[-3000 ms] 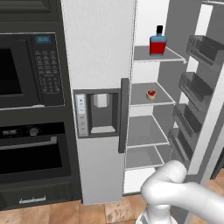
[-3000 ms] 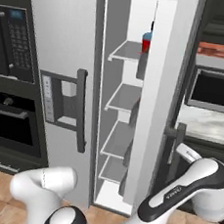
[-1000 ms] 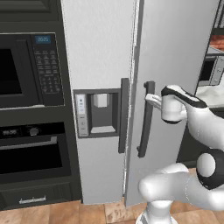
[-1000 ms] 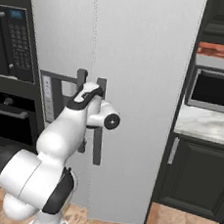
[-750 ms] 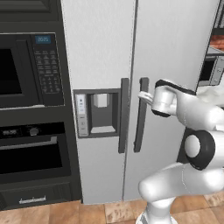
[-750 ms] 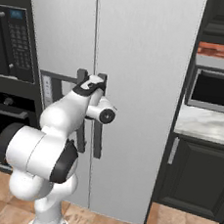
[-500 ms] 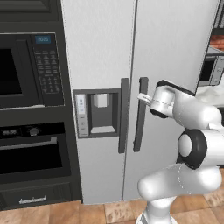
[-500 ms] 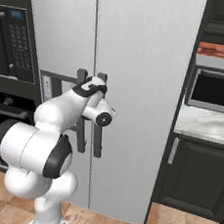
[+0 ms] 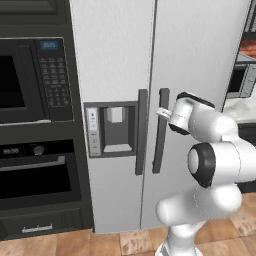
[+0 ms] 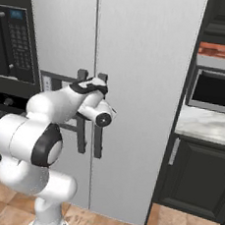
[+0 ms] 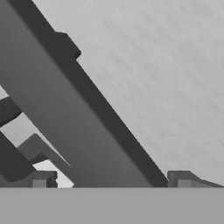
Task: Pick up the frozen steak from the freezer, place it on any shelf in the fridge, and close the fridge and freezer doors when done.
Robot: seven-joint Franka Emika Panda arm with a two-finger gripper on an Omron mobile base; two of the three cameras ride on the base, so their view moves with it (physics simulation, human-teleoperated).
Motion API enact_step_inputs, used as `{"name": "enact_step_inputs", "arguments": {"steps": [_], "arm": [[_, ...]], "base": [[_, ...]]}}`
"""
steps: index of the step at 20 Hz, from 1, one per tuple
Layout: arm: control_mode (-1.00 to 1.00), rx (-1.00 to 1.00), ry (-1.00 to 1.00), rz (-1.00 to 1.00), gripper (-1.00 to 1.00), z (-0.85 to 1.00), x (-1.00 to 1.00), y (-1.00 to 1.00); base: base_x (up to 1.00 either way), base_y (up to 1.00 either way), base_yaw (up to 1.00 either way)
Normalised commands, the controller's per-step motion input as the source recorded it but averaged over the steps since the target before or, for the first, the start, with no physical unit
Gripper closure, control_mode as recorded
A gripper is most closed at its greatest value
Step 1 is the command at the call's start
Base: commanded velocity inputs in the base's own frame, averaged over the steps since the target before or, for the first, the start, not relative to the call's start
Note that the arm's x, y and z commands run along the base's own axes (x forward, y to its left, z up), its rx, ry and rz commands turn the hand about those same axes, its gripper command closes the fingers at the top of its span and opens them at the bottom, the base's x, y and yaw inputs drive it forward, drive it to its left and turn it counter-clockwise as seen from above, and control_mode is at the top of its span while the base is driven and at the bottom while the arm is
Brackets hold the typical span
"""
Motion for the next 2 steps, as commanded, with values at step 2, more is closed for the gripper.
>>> {"name": "enact_step_inputs", "arguments": {"steps": [2], "arm": [[-1.00,-0.14,0.02,-0.04,-1.00,-0.31,0.47,0.44]], "base": [[0.00,0.00,0.00]]}}
